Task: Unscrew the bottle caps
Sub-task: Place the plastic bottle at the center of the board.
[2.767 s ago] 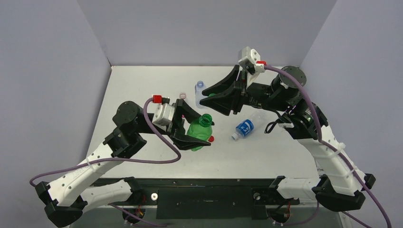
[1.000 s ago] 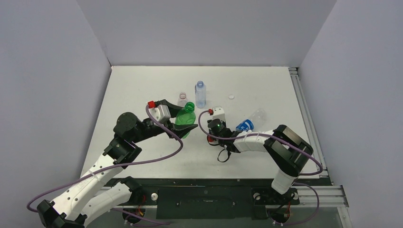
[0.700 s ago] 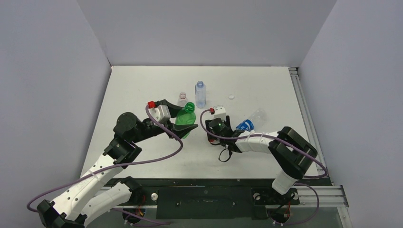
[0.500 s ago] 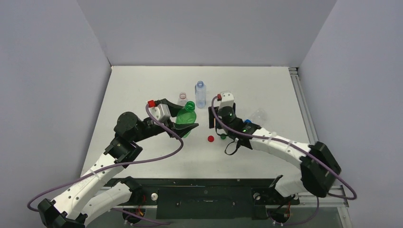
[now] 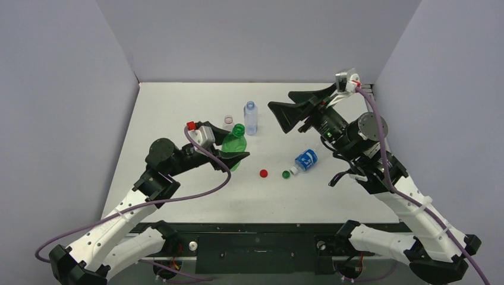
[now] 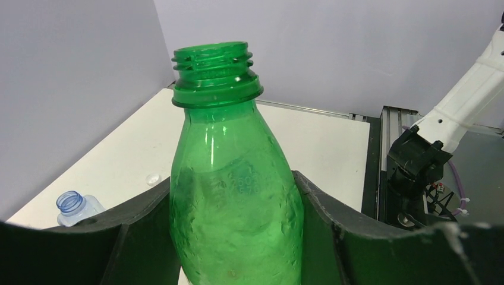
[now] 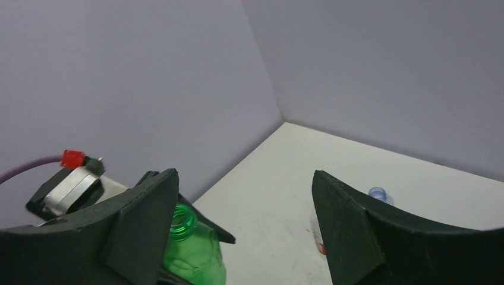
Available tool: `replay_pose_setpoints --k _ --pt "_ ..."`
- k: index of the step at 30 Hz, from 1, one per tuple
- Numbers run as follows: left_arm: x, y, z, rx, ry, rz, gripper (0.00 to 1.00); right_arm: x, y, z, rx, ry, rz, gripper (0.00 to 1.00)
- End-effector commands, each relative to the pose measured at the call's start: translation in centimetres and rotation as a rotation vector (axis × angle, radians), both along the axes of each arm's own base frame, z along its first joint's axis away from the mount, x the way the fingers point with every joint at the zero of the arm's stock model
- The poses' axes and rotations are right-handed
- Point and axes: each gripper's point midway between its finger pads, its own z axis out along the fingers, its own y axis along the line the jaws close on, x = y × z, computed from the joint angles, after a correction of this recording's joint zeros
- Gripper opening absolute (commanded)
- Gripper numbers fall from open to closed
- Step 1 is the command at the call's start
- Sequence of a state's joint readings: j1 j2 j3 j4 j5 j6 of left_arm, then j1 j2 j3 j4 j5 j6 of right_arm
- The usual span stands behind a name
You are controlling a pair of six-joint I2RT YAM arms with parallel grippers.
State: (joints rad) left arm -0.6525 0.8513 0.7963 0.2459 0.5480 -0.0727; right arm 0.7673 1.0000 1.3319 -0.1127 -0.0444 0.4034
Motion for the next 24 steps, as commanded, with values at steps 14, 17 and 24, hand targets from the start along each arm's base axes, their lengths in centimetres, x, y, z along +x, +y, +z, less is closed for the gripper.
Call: replay_pose_setpoints --k 14,17,24 --pt "-0.1 -0.1 3.2 -0.065 -0.068 -0.010 0.09 -5.2 9.8 -2.9 -0.166 0.033 0.372 0.63" --pt "-0.6 -0.1 3.4 -0.065 -0.085 -0.029 0.10 -4.8 10.2 -4.1 -0.199 0.056 0.362 0.54" --pt "-1.2 -0.3 3.5 -0.058 -0.106 -0.054 0.14 -4.3 11.2 -6.1 -0.269 0.091 0.363 0.28"
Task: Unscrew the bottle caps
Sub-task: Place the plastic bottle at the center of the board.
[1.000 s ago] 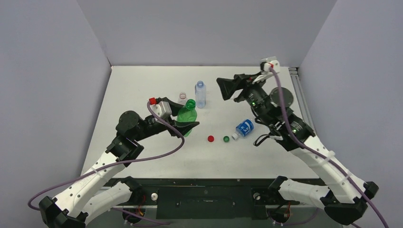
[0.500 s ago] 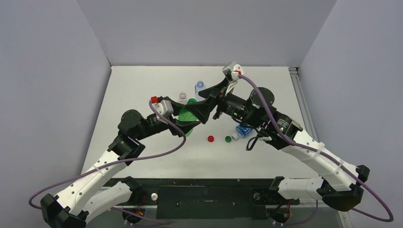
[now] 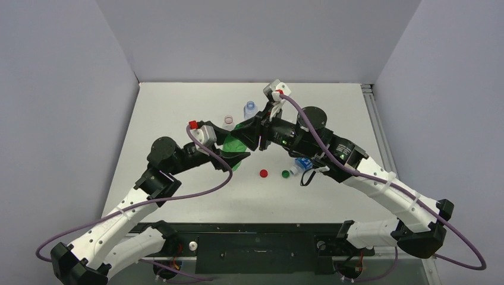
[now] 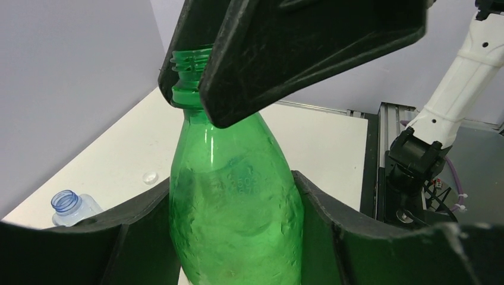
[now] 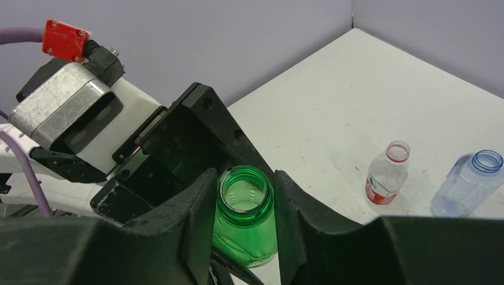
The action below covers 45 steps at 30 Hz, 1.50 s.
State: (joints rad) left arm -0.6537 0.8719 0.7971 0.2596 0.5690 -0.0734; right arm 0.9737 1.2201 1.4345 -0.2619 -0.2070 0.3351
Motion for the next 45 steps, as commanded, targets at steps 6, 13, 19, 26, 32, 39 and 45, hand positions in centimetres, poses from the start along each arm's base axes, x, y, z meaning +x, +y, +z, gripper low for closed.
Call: replay_pose_setpoints --k 6,13,19,26,32,39,45 --pt "-0.6 0.5 3.7 -0.066 -0.071 0.009 0.99 1.3 -0.9 0.4 -0.062 -0.053 -0.069 0.00" --pt "1.0 2.3 1.2 0.045 0.022 0.150 0.97 8.1 -6.4 -2.9 -0.229 -0.102 -0.353 0.00" --pt "2.2 5.0 -0.4 0.214 0.044 0.294 0.97 14.5 -10.3 -7.9 -0.324 -0.117 -0.598 0.00" --pt "2.1 6.0 -1.0 0.198 0.108 0.345 0.97 21.5 -11.7 -11.9 -0.246 -0.108 -0.777 0.00" --pt "2.3 6.3 -1.4 0.194 0.123 0.363 0.97 25.8 -9.7 -14.4 -0.235 -0.086 -0.797 0.00" --pt "2.4 6.3 -0.8 0.168 0.120 0.374 0.97 28.5 -8.0 -19.0 -0.246 -0.034 -0.810 0.00" --pt "2.1 6.3 -0.1 0.155 0.116 0.361 0.97 29.1 -8.2 -21.8 -0.285 0.003 -0.842 0.00"
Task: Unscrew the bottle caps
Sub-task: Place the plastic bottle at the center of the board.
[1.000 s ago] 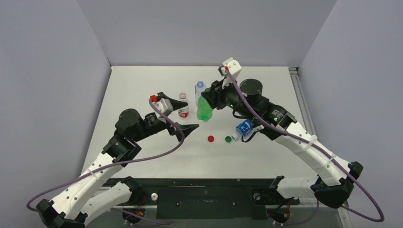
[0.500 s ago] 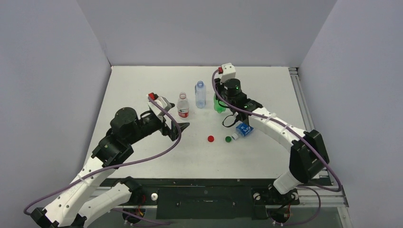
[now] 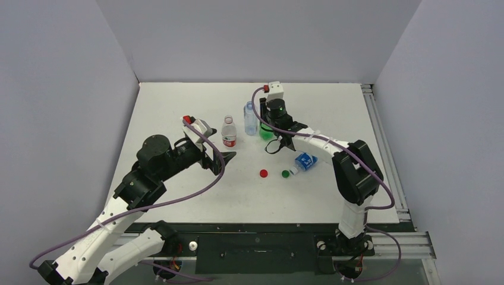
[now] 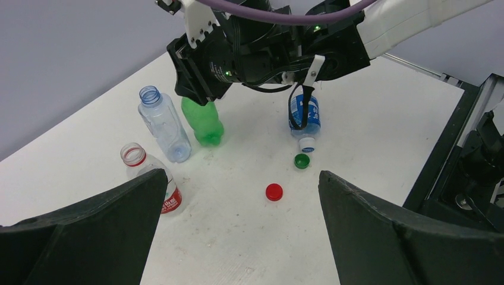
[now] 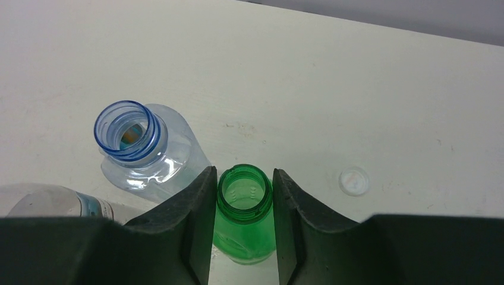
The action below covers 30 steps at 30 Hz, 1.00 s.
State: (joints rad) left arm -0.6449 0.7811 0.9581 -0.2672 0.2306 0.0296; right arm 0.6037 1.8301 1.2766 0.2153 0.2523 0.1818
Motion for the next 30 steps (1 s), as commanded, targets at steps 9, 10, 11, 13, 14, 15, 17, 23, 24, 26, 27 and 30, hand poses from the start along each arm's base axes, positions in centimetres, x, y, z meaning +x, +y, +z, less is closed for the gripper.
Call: replay_pose_setpoints --k 9,10,11,13,14,15,17,23,24,26,27,30 --pt "-0.2 0.2 2.1 -0.057 -0.038 0.003 0.97 0.9 -0.3 1.2 0.041 -0.043 -0.062 0.08" --pt "-0.2 0.2 2.1 -0.058 -0.039 0.003 0.97 0.8 -0.4 1.1 0.039 -0.040 -0.063 0.12" --pt "-0.2 0.2 2.2 -0.060 -0.042 0.004 0.97 0.8 -0.4 1.0 0.038 -0.036 -0.064 0.20" --pt "-0.3 0.2 2.3 -0.062 -0.045 0.002 0.97 0.7 -0.5 0.8 0.039 -0.029 -0.071 0.34" --pt "-0.3 0.2 2.4 -0.064 -0.047 0.001 0.97 0.7 -0.6 0.8 0.039 -0.028 -0.074 0.37" --pt "-0.3 0.2 2.4 -0.065 -0.048 -0.002 0.97 0.7 -0.7 0.7 0.040 -0.024 -0.078 0.43" --pt "-0.4 0.1 2.5 -0.066 -0.049 -0.006 0.97 0.6 -0.8 1.0 0.046 -0.026 -0.079 0.49" --pt "-0.7 0.0 2.6 -0.088 -0.032 -0.010 0.97 0.2 -1.7 2.5 0.059 -0.043 -0.097 0.59" --pt "-0.7 0.0 2.6 -0.090 -0.030 -0.012 0.97 0.1 -1.9 3.1 0.066 -0.051 -0.102 0.62" --pt "-0.7 0.0 2.7 -0.094 -0.029 -0.015 0.96 -0.1 -2.4 4.0 0.074 -0.061 -0.109 0.65" --pt "-0.7 0.0 2.7 -0.095 -0.029 -0.015 0.97 -0.1 -2.6 4.2 0.076 -0.061 -0.114 0.66" --pt "-0.7 -0.2 2.7 -0.097 -0.029 -0.020 0.97 -0.7 -3.7 6.1 0.100 -0.073 -0.149 0.74"
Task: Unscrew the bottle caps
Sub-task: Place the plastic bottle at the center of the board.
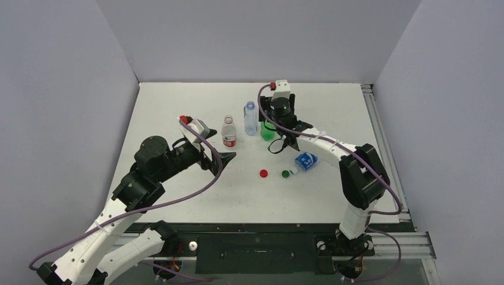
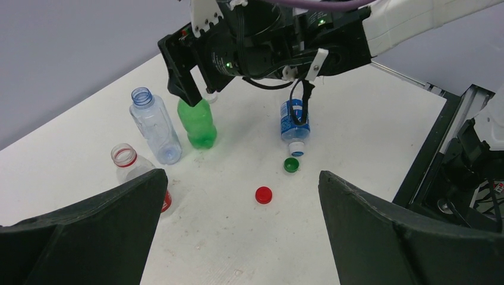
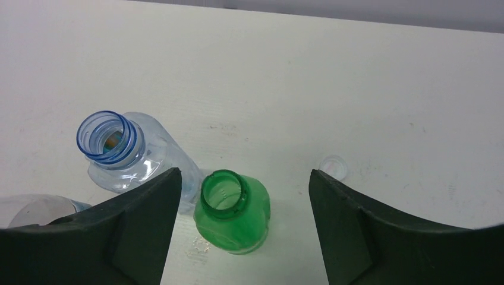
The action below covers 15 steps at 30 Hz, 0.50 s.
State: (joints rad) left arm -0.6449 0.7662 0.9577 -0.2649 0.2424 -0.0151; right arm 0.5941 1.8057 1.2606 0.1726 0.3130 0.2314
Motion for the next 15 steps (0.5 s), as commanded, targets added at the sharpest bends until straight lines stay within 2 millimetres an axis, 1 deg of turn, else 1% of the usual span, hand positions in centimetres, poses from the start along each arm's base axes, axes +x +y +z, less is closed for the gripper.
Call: replay_pose_setpoints --k 1,3,4,5,6,7,8,9,10,11,12,13,14,15 --pt "-0.2 -0.1 2.3 -0.059 -0.050 -0.010 0.97 -0.5 -2.2 6.7 0.091 -0.103 -0.080 0.75" --pt "-0.1 -0.2 2.3 -0.059 -0.048 -0.012 0.97 -1.0 -3.3 7.7 0.109 -0.103 -0.122 0.77" --pt "-0.2 -0.2 2.3 -0.060 -0.048 -0.013 0.96 -1.5 -4.4 8.4 0.119 -0.097 -0.169 0.78" --pt "-0.2 -0.2 2.4 -0.061 -0.049 -0.015 0.97 -1.8 -5.1 8.7 0.125 -0.092 -0.200 0.78" --pt "-0.2 -0.2 2.4 -0.060 -0.049 -0.015 0.97 -2.6 -6.8 8.8 0.133 -0.065 -0.276 0.79" --pt "-0.2 -0.2 2.5 -0.061 -0.050 -0.014 0.97 -3.2 -7.8 9.4 0.179 -0.056 -0.326 0.79" --pt "-0.2 -0.2 2.6 -0.062 -0.051 -0.013 0.96 -4.0 -9.6 8.7 0.150 -0.013 -0.391 0.79" --pt "-0.2 -0.2 2.7 -0.062 -0.051 -0.014 0.96 -4.8 -10.4 9.0 0.194 -0.003 -0.437 0.79" --pt "-0.1 -0.3 2.6 -0.060 -0.046 -0.017 0.96 -6.0 -11.9 7.7 0.154 0.047 -0.485 0.80" --pt "-0.2 -0.3 2.8 -0.062 -0.046 -0.020 0.96 -6.9 -12.7 8.1 0.191 0.045 -0.523 0.80" --pt "-0.2 -0.4 2.8 -0.063 -0.045 -0.026 0.96 -8.1 -13.5 6.5 0.158 0.090 -0.545 0.80" --pt "-0.2 -0.5 2.9 -0.064 -0.044 -0.032 0.97 -8.9 -14.2 6.7 0.183 0.080 -0.576 0.80" --pt "-0.3 -0.7 2.9 -0.066 -0.043 -0.040 0.97 -10.0 -15.0 5.0 0.154 0.116 -0.596 0.81" --pt "-0.4 -0.8 3.0 -0.068 -0.041 -0.046 0.97 -10.6 -15.5 4.9 0.172 0.116 -0.617 0.81"
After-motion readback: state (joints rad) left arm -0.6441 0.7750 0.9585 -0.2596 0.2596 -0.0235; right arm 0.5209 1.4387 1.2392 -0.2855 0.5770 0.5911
